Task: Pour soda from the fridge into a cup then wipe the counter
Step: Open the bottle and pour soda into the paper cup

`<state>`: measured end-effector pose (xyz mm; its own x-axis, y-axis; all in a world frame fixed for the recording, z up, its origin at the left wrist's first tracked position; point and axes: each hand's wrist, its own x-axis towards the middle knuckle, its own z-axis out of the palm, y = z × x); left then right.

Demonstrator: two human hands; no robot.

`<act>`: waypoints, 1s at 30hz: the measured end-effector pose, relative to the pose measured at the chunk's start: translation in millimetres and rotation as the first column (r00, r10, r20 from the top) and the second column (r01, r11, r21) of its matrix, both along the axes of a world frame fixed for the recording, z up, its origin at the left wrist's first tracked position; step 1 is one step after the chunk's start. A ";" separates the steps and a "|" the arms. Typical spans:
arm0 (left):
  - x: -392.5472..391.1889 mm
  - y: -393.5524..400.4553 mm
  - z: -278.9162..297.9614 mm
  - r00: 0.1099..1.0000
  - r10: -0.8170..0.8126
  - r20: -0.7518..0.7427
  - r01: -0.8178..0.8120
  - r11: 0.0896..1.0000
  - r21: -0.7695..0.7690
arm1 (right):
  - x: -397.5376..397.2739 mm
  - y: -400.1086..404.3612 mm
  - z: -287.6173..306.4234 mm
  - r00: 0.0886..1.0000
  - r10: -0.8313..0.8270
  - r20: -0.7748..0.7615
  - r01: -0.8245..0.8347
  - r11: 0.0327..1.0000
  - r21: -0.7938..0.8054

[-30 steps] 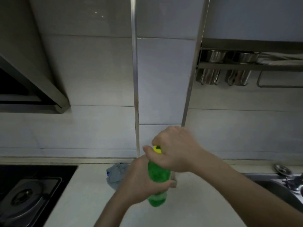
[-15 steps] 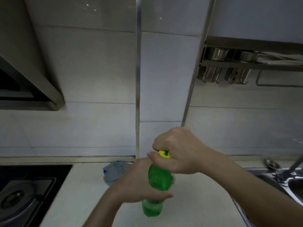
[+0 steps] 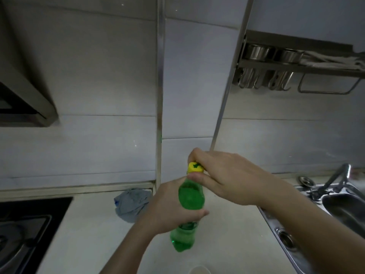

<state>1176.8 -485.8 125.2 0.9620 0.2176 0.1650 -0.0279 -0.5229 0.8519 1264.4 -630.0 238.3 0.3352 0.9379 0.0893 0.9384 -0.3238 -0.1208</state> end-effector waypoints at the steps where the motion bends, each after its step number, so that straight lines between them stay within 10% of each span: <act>1: 1.7 -2.4 -3.9 0.999 0.041 0.021 -0.042 0.999 0.006 | -2.0 -0.1 -1.8 0.999 0.007 -0.043 -0.007 1.000 0.008; 7: 5.8 -14.5 -13.2 0.984 0.162 0.078 -0.162 0.987 -0.010 | -14.9 20.7 -24.2 0.989 -0.083 0.124 0.064 0.987 0.150; 15: 3.5 -12.5 -28.7 0.988 0.127 0.084 -0.141 0.969 0.201 | -31.6 36.2 -43.0 0.988 -0.102 -0.115 0.134 0.940 0.315; 20: -8.6 -18.0 -37.7 0.958 0.271 0.090 -0.267 0.962 -0.048 | -6.7 27.5 -54.8 0.971 -0.235 -0.034 0.235 0.927 0.293; 30: -25.1 -31.9 -85.5 0.930 0.340 0.140 -0.325 0.938 -0.120 | 31.5 -24.4 -89.4 0.980 0.031 -0.197 0.017 0.972 0.233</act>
<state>1151.6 -517.7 39.7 0.7954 0.5420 0.2711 -0.0029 -0.4439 0.8961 1295.9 -654.4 148.9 0.3617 0.9015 0.2374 0.8901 -0.2582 -0.3756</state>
